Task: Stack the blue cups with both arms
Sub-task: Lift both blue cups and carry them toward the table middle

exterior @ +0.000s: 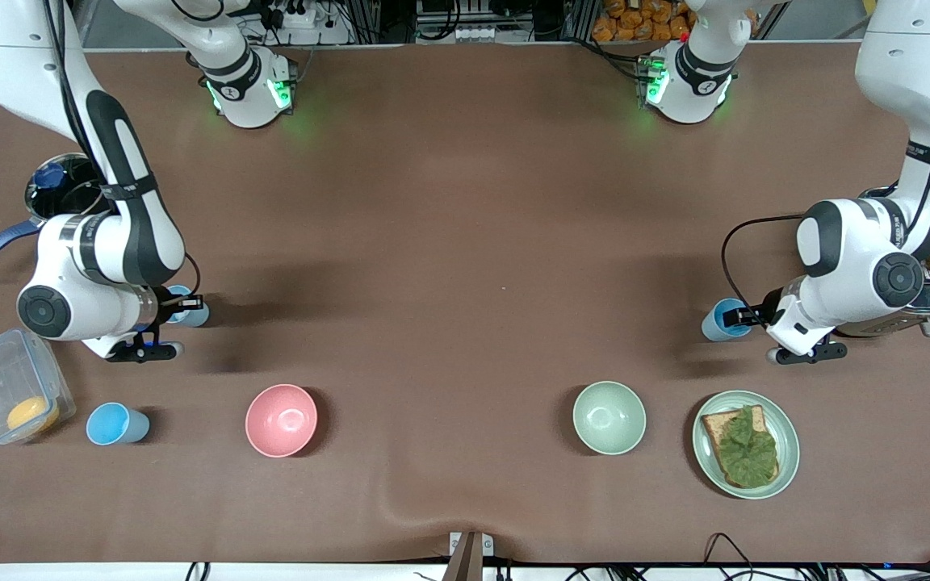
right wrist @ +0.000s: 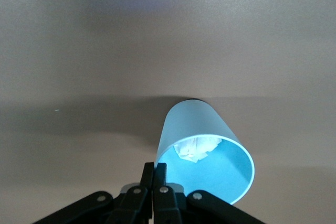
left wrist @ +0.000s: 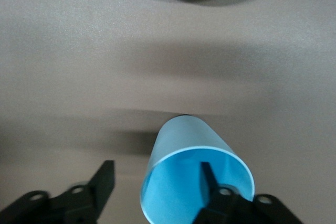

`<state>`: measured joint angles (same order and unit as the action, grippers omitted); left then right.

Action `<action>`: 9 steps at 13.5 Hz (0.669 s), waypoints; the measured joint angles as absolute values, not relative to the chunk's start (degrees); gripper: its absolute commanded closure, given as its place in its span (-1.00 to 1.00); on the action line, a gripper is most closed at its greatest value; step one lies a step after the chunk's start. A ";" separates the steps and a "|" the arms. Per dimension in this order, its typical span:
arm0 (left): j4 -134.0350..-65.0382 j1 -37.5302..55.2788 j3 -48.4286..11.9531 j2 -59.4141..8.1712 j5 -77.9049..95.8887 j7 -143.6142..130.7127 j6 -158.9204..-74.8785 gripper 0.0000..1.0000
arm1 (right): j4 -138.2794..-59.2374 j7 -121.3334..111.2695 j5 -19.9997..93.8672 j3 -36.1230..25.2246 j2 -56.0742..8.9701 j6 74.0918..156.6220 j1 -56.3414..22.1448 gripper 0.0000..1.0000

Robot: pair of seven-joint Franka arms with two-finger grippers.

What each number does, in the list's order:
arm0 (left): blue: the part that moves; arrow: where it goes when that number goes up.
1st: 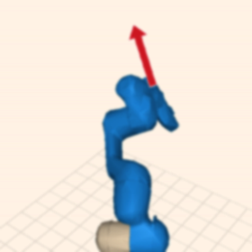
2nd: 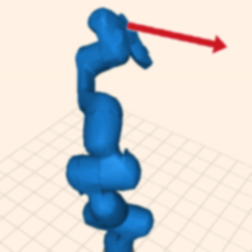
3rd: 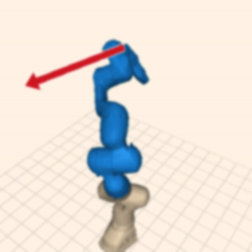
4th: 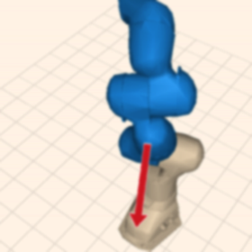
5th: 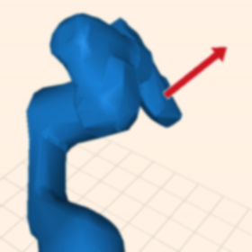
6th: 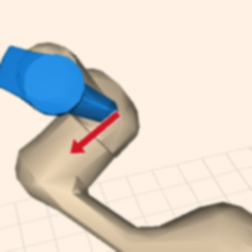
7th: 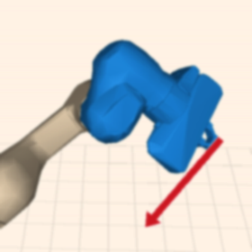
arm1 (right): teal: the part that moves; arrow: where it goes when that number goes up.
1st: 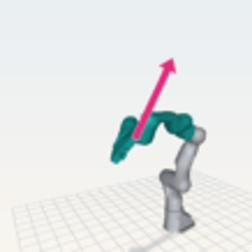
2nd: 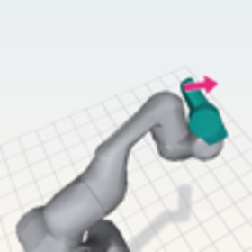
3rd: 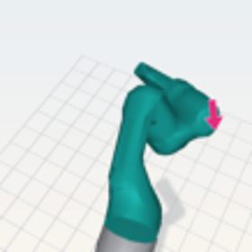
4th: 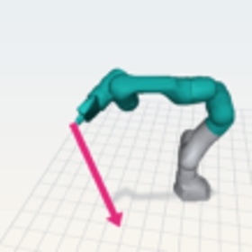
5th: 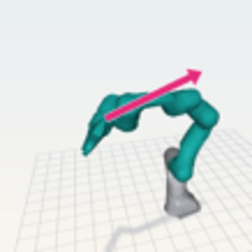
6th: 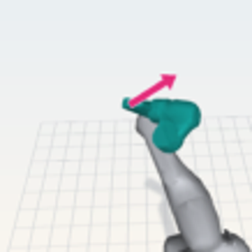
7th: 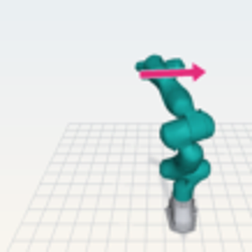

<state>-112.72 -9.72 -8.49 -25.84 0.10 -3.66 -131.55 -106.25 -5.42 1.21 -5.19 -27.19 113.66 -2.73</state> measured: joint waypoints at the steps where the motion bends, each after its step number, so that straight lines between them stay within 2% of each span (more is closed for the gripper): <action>1: -112.59 -9.74 -8.49 -25.87 0.10 -3.06 -131.55 1.00 | -106.24 -5.48 1.19 -5.19 -27.19 113.66 -2.74 1.00; 6: -111.46 -9.67 -9.48 -25.47 0.31 -2.57 -130.76 1.00 | -105.91 -5.16 1.39 -4.88 -27.20 113.27 -4.39 1.00; 9: -109.76 -9.65 -12.22 -22.55 1.06 -3.72 -125.93 1.00 | -103.41 2.60 2.30 -4.49 -27.20 108.32 -9.03 1.00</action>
